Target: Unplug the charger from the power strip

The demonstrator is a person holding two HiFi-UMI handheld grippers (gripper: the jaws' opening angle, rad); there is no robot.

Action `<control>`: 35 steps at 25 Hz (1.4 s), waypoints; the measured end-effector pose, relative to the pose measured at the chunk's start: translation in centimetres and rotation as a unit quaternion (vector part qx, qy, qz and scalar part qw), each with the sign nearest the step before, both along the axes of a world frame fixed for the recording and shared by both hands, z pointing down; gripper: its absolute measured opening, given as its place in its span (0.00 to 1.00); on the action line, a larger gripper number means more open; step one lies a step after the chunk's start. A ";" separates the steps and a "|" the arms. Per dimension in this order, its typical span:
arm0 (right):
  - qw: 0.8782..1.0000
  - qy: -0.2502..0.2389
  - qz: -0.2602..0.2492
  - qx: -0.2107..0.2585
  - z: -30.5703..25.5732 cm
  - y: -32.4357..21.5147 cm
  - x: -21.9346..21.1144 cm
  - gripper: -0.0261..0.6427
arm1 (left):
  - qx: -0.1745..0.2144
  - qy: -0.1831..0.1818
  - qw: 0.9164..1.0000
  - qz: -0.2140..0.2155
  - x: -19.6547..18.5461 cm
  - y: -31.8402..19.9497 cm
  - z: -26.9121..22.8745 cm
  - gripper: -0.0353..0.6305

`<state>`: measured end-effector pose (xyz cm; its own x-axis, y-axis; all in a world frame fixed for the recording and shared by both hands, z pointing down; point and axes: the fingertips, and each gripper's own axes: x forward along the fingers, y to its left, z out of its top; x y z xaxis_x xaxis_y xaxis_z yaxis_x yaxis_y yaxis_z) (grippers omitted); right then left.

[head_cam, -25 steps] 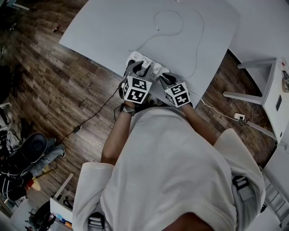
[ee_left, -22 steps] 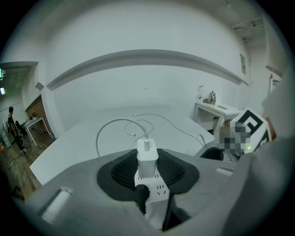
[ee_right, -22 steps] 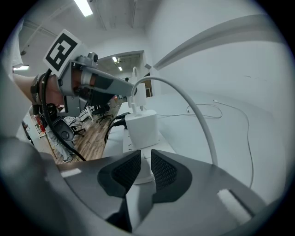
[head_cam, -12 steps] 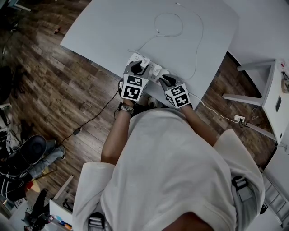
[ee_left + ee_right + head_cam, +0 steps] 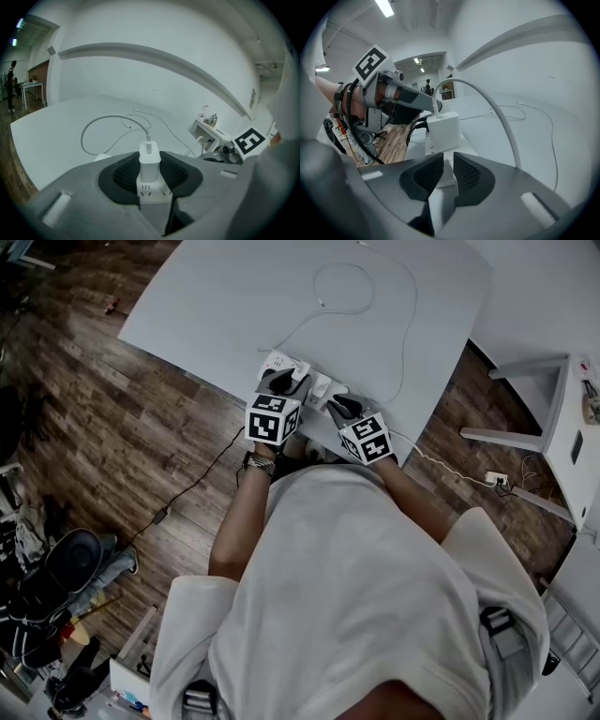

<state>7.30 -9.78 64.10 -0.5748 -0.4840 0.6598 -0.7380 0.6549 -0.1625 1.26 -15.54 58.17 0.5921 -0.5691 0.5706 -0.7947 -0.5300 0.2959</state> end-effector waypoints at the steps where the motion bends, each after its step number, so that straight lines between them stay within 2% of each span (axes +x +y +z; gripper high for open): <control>1: 1.000 -0.001 0.001 -0.001 0.0 0.0 0.1 0.14 | -0.004 0.000 1.000 0.000 0.1 0.0 0.2 0.26; 8: 1.000 -0.010 0.002 -0.006 0.0 0.0 0.2 0.11 | -0.028 0.000 1.000 0.005 0.5 -0.6 1.3 0.26; 13: 1.000 -0.016 -0.005 0.009 0.0 0.0 0.2 0.11 | -0.040 -0.008 0.999 0.002 0.3 -1.9 1.5 0.26; 20: 1.000 -0.010 0.001 -0.009 -0.5 0.1 -0.4 0.14 | -0.058 -0.037 0.998 -0.014 -2.1 -2.9 2.1 0.30; 27: 0.998 -0.030 0.043 0.021 -3.8 -1.4 -1.3 0.13 | -0.078 -0.050 0.996 -0.011 -4.1 -3.3 3.1 0.33; 35: 0.992 -0.051 0.117 0.000 -5.5 -0.5 -0.8 0.12 | -0.071 -0.041 0.996 -0.025 -7.1 -2.9 2.1 0.34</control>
